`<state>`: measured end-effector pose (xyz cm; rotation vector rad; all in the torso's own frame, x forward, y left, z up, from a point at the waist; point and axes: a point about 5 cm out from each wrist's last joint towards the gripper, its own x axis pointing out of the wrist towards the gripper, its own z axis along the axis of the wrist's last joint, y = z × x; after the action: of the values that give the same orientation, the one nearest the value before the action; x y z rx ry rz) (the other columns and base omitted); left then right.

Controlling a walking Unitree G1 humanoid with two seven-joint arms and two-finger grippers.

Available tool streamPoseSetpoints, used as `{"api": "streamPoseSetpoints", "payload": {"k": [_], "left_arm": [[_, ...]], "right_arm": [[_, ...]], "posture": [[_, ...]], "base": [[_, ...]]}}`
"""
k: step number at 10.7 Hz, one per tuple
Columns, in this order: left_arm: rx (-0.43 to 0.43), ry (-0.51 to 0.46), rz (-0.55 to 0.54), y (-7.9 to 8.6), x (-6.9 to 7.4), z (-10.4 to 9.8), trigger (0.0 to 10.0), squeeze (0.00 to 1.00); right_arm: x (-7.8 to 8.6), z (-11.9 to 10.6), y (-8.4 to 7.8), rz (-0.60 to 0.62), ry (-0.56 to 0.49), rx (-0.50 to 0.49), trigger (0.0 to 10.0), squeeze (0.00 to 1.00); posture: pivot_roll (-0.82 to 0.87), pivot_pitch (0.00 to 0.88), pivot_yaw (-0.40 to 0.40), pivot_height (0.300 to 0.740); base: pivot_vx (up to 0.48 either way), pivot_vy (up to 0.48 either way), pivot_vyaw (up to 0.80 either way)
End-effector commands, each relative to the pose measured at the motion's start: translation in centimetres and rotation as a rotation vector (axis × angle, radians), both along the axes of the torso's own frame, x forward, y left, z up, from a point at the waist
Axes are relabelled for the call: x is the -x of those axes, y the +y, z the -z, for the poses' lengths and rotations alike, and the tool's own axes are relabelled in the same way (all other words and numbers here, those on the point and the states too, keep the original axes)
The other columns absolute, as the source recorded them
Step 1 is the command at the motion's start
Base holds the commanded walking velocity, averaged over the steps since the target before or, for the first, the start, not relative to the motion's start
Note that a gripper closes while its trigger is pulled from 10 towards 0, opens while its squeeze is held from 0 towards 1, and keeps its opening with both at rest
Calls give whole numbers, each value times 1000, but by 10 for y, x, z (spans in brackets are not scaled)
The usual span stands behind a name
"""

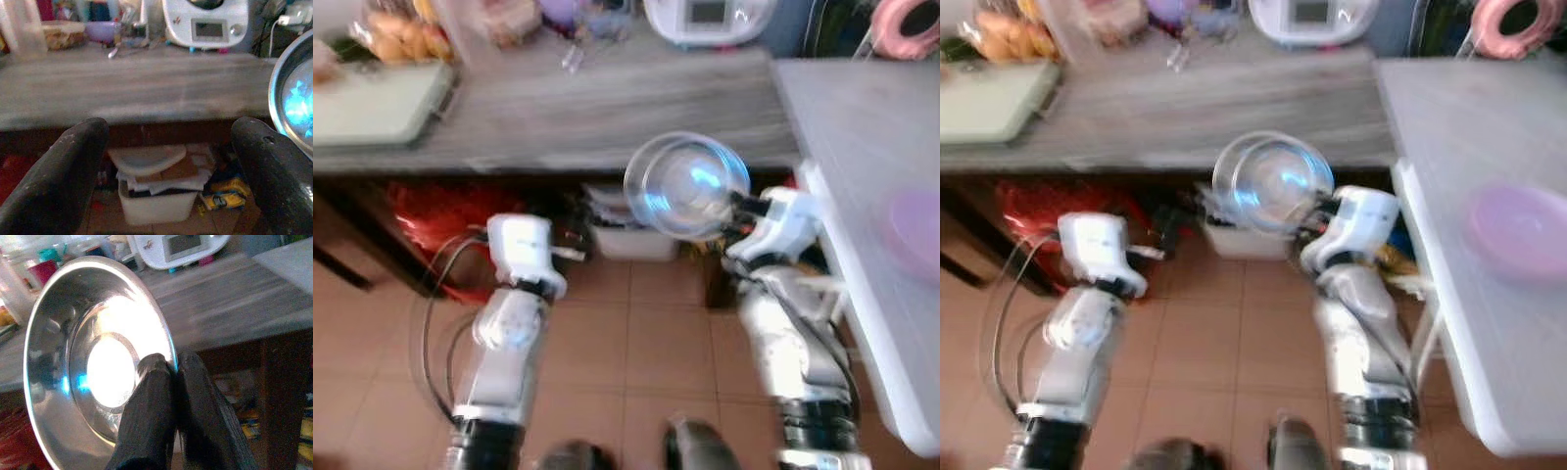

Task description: Setting the table

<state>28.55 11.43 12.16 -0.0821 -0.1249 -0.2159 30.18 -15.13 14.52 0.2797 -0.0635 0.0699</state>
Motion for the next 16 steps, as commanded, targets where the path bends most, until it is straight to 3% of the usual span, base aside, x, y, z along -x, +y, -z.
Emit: {"api": "streamPoseSetpoints", "payload": {"k": [1,4,5,8,9,11,16], "left_arm": [[-32,-19,-7,6,0,-2,10000,0],[-32,-23,-2,5,1,-3,10000,0],[-40,-27,1,5,1,-3,10000,0],[-47,-27,9,3,3,-2,10000,0],[-56,-21,9,2,3,-1,10000,0],[-47,-19,-4,4,4,-1,10000,0],[-76,-5,-72,12,3,1,10000,0]], "right_arm": [[-1,-8,9,-21,-37,14,10000,0],[-5,-5,8,44,-3,120,10000,0],[-6,-5,14,-17,-28,107,10000,0],[-12,-5,9,51,2,98,10000,0],[-12,-3,7,14,33,-27,10000,0],[-12,0,5,8,43,-78,10000,0],[-26,13,23,-113,197,-285,10000,0]], "posture": [[-69,111,56,740],[-67,112,58,740],[-65,112,59,740],[-66,113,61,740],[-65,113,62,740],[-62,116,60,740],[-51,112,62,740]], "base": [[428,0,0],[436,0,0],[480,0,0],[480,0,0],[465,0,0],[232,0,0],[0,0,0]]}}
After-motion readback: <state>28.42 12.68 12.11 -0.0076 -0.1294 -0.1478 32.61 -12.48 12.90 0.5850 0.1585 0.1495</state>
